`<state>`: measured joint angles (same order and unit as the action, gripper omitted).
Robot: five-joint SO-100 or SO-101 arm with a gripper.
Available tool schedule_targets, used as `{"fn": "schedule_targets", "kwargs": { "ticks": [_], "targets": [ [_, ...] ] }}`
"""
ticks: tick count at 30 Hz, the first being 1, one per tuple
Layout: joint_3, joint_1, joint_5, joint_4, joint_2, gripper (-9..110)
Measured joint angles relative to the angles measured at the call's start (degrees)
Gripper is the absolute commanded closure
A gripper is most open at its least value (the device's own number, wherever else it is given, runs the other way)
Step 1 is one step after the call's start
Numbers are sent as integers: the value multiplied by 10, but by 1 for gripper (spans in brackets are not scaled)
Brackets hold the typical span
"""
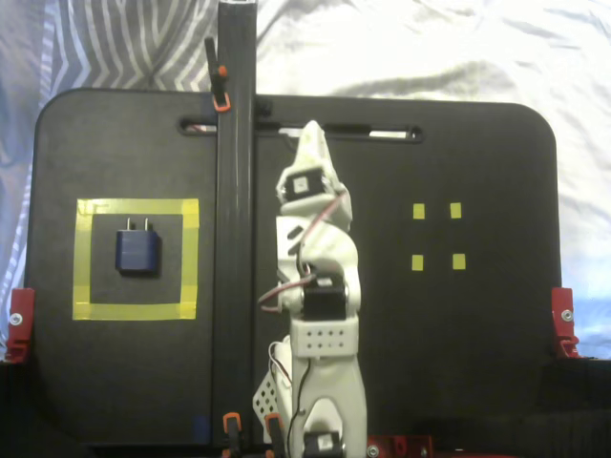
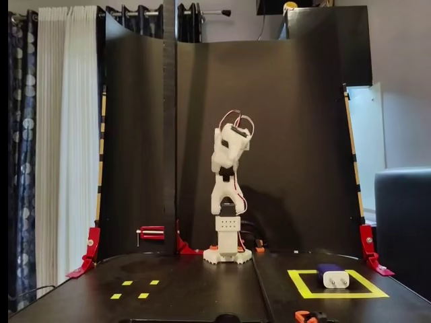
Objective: Grasp a block and put it in the designated area.
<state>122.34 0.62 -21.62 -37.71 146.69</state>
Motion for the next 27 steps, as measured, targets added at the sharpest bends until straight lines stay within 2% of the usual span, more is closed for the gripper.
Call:
{"fn": "schedule_targets", "kwargs": {
  "ticks": [6, 11, 17, 27],
  "targets": [
    [98, -13, 92, 64, 61, 102],
    [227, -30, 156, 177, 109, 102],
    [364, -33, 169, 272, 166, 102],
    [496, -27, 169, 277, 287, 102]
  ]
}}
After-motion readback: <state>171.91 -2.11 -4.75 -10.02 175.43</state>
